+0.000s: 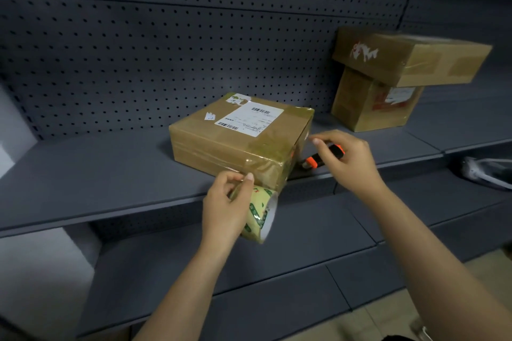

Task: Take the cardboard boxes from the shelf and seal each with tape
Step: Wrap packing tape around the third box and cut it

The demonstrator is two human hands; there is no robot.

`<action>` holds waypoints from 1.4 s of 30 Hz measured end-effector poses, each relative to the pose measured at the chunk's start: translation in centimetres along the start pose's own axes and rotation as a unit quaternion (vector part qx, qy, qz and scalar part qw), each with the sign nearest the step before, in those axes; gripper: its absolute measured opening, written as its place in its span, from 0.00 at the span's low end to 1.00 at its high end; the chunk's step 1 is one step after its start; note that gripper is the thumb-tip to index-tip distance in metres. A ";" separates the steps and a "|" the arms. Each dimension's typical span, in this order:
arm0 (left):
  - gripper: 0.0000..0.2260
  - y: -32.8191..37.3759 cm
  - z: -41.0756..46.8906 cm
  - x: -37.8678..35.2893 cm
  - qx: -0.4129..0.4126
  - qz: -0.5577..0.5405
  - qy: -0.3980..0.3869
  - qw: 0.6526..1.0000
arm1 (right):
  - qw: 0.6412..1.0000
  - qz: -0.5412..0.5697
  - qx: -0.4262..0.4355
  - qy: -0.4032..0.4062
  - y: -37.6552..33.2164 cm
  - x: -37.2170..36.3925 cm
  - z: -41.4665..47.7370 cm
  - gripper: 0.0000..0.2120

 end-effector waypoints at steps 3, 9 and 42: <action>0.07 0.1 0.0 -0.3 0.006 0.011 0.013 1.000 | 0.992 -0.070 -0.088 -0.059 4.0 -0.4 1.3 0.12; 0.05 0.3 -0.3 -0.8 0.021 0.002 0.047 0.999 | 0.931 -0.253 -0.065 -0.255 8.9 -3.7 2.7 0.27; 0.04 2.0 -1.8 -3.1 -0.032 0.027 0.089 0.995 | 0.967 -0.194 0.102 -0.133 -4.3 0.0 -6.8 0.16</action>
Point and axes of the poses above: each hand's wrist, its own z-axis towards the middle knuckle, its own x-axis out of the back of the hand, y = z × x, the point moved 5 cm from there along z, towards the middle knuckle, and after that the axes turned 13 degrees about -x, right-handed, at the moved point
